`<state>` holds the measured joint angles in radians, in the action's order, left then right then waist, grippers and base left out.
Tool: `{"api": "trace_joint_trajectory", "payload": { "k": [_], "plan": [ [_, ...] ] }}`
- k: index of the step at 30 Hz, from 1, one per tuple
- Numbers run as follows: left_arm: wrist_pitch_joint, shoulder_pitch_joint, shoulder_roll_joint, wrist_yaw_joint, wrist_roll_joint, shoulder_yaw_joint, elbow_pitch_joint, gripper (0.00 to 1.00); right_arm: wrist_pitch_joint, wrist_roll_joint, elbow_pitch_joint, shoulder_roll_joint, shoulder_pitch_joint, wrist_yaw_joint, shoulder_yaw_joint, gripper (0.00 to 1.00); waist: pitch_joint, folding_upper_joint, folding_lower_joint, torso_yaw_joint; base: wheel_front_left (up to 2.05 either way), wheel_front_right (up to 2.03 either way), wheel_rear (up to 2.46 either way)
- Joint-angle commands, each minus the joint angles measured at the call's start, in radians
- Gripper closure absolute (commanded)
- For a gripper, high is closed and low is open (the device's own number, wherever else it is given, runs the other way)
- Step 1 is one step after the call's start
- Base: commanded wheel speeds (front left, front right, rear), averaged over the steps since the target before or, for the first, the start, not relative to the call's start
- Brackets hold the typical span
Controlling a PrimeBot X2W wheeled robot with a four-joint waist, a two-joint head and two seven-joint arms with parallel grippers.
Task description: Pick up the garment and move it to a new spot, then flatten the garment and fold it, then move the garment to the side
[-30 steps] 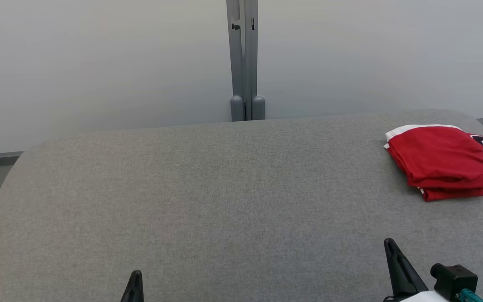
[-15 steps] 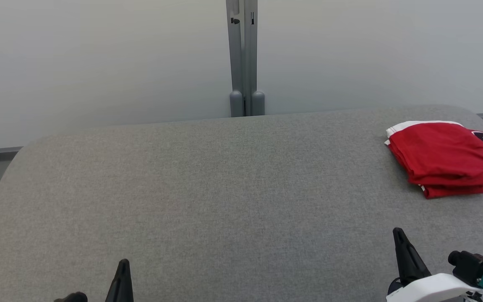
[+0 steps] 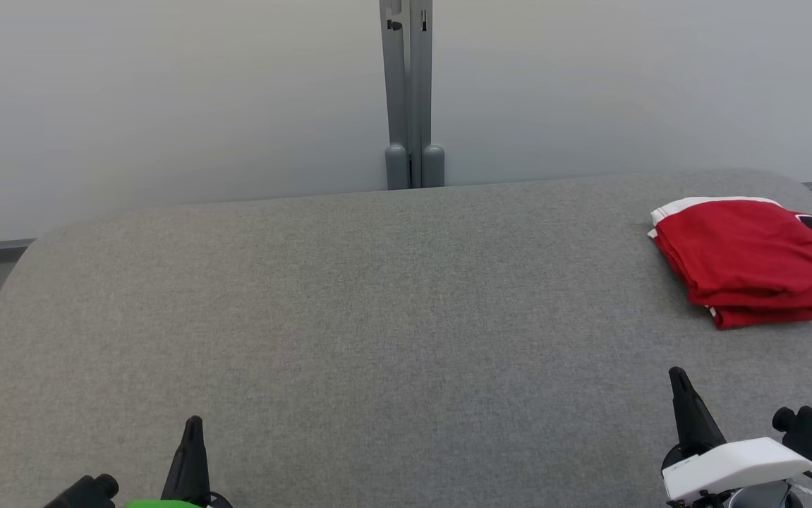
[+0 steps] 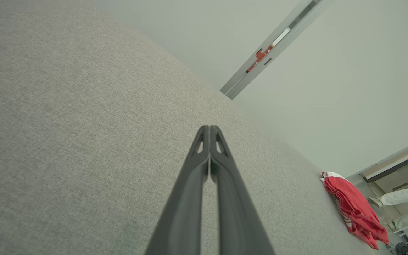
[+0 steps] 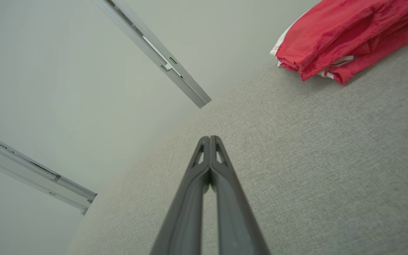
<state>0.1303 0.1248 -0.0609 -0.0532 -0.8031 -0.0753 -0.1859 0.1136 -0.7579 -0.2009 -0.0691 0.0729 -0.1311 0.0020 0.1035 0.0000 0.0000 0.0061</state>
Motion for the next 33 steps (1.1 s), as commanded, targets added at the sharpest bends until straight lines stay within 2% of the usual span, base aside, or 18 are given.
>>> {"api": "trace_joint_trajectory", "payload": {
  "k": [1, 33],
  "plan": [
    [-0.007, -0.035, -0.010, -0.007, -0.033, 0.009, 0.009, 1.00, -0.009, -0.036, 0.008, -0.001, -0.030, 0.000, -0.008, 1.00, -0.002, 0.0000, 0.0000, 0.000, 0.00, 0.00, 0.00],
    [-0.102, -0.128, -0.013, -0.040, -0.397, 0.076, -0.020, 1.00, -0.107, -0.408, -0.015, 0.006, -0.102, 0.000, -0.056, 1.00, -0.039, 0.0000, 0.0000, -0.002, 0.00, 0.00, 0.00]
  ]
}}
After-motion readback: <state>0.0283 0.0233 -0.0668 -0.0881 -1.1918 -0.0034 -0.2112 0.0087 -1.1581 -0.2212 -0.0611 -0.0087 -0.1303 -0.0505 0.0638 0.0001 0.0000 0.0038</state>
